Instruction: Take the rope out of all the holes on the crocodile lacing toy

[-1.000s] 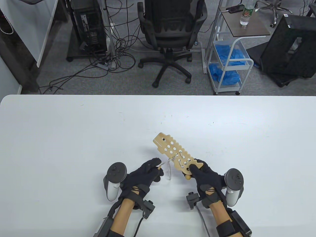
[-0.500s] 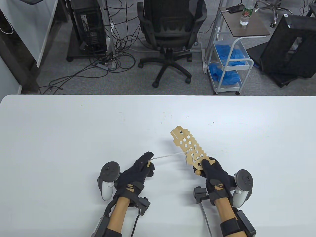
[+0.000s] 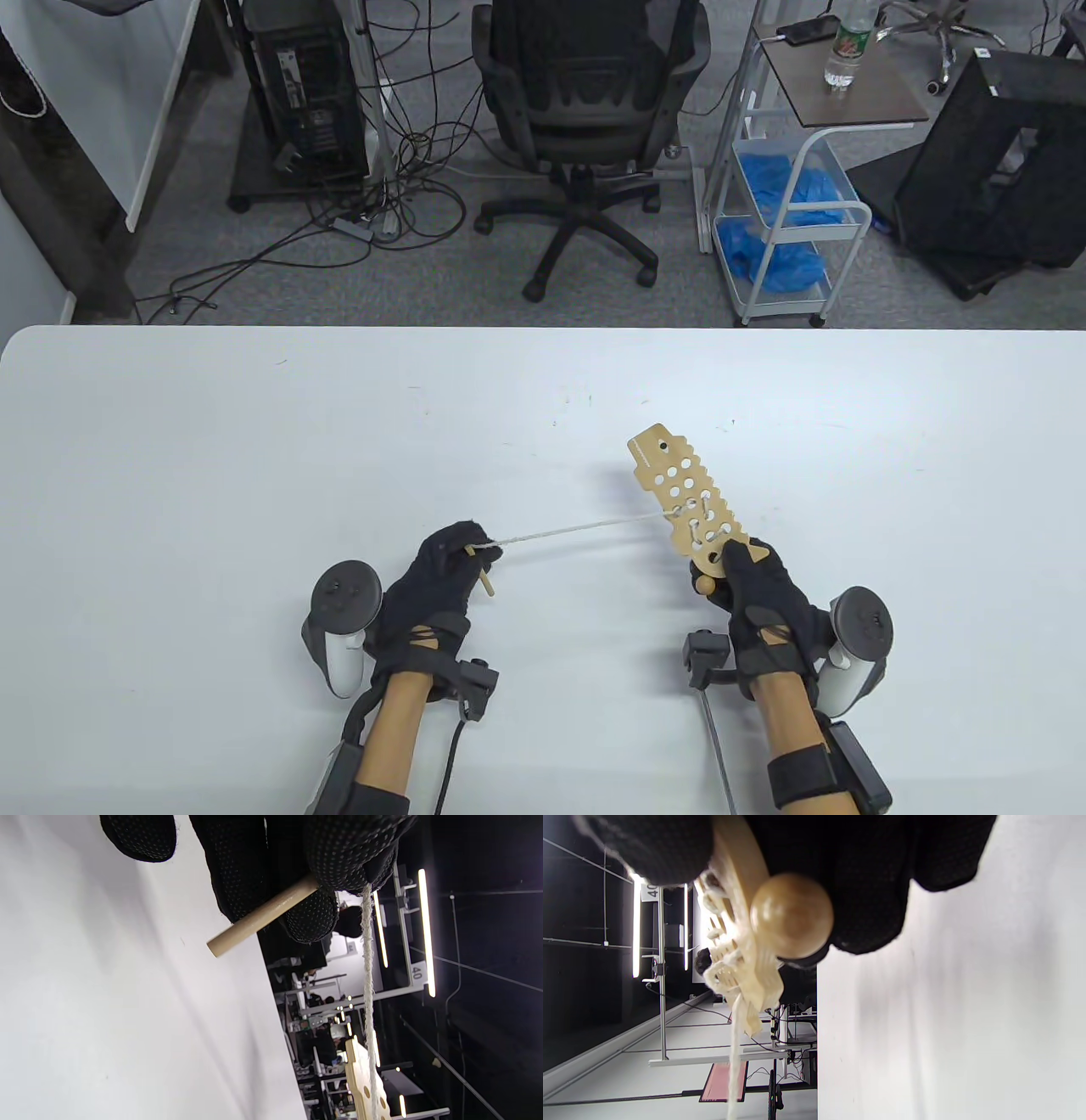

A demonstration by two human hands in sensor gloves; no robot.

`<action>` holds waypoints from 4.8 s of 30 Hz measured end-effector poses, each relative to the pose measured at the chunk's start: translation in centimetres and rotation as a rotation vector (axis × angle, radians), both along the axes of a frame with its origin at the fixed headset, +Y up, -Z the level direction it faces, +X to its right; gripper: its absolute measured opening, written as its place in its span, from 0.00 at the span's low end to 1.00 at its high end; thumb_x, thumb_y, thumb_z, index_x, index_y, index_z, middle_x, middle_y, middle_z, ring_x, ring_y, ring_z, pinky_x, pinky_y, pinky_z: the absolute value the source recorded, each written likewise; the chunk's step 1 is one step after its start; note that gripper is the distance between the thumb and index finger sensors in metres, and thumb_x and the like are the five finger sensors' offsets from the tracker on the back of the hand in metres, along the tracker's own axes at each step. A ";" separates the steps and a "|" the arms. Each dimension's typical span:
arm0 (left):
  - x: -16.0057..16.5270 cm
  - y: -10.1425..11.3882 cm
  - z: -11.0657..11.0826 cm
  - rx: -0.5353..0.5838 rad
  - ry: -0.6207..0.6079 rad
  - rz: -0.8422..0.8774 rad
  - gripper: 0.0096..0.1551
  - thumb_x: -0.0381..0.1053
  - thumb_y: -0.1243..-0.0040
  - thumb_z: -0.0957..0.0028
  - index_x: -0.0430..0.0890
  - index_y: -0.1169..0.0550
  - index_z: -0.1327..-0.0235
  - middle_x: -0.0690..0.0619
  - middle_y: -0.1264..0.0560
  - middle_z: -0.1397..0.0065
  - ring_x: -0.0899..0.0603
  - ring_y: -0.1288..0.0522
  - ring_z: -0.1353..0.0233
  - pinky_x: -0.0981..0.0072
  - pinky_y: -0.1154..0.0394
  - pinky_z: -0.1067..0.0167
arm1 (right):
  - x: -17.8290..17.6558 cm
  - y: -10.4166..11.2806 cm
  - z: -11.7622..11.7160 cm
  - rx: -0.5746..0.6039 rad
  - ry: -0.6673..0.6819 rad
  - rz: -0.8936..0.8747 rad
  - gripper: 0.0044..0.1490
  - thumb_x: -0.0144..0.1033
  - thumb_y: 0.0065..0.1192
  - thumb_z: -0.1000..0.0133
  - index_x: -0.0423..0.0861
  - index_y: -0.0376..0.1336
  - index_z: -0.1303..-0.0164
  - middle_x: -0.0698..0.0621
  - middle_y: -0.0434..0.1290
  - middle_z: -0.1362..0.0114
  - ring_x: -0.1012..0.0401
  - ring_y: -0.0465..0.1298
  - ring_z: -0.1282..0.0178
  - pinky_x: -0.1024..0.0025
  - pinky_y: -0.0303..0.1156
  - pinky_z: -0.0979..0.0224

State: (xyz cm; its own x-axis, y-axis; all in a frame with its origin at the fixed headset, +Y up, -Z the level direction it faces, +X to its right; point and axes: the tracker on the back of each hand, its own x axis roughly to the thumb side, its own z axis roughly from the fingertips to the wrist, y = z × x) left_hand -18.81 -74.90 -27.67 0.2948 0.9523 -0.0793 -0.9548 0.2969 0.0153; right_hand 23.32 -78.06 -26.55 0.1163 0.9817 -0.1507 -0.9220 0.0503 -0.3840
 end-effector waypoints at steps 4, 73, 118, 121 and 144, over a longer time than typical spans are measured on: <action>-0.6 -0.1 0.0 0.000 0.045 0.001 0.27 0.49 0.36 0.47 0.67 0.26 0.34 0.63 0.16 0.32 0.49 0.20 0.31 0.36 0.32 0.28 | 0.5 -0.1 0.1 -0.012 -0.033 -0.039 0.29 0.44 0.67 0.53 0.41 0.68 0.45 0.41 0.83 0.50 0.45 0.82 0.51 0.38 0.71 0.39; 3.1 2.6 1.4 0.271 0.058 -0.258 0.25 0.62 0.31 0.55 0.65 0.20 0.43 0.61 0.11 0.50 0.55 0.17 0.54 0.60 0.19 0.50 | -7.4 0.8 0.7 0.076 0.256 0.193 0.29 0.44 0.67 0.53 0.39 0.69 0.47 0.40 0.84 0.53 0.44 0.82 0.54 0.39 0.72 0.42; 6.3 4.4 2.8 0.467 -0.052 -0.622 0.22 0.56 0.31 0.53 0.66 0.16 0.43 0.59 0.13 0.44 0.52 0.18 0.49 0.53 0.21 0.43 | -9.5 2.0 1.0 0.192 0.415 0.220 0.29 0.44 0.68 0.53 0.39 0.70 0.48 0.40 0.84 0.53 0.44 0.83 0.55 0.38 0.71 0.41; 6.3 4.3 2.8 0.461 -0.054 -0.589 0.24 0.55 0.32 0.51 0.65 0.18 0.39 0.58 0.13 0.43 0.51 0.18 0.48 0.52 0.22 0.43 | -9.4 2.0 1.0 0.189 0.396 0.180 0.29 0.44 0.68 0.53 0.39 0.70 0.48 0.40 0.84 0.54 0.44 0.83 0.55 0.38 0.72 0.42; 4.0 1.5 0.6 0.214 -0.127 -0.154 0.25 0.56 0.36 0.49 0.63 0.19 0.36 0.55 0.17 0.34 0.46 0.21 0.37 0.43 0.26 0.37 | -9.8 2.6 0.6 0.282 0.554 -0.173 0.29 0.45 0.67 0.53 0.40 0.70 0.47 0.41 0.84 0.53 0.45 0.83 0.54 0.39 0.72 0.41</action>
State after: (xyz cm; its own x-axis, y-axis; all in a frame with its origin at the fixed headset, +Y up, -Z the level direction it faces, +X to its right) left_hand -14.78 -73.44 -27.05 0.4318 0.8867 0.1652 -0.8971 0.4412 -0.0235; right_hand 13.48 -75.46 -25.95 0.2553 0.9665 0.0277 -0.9494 0.2452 0.1960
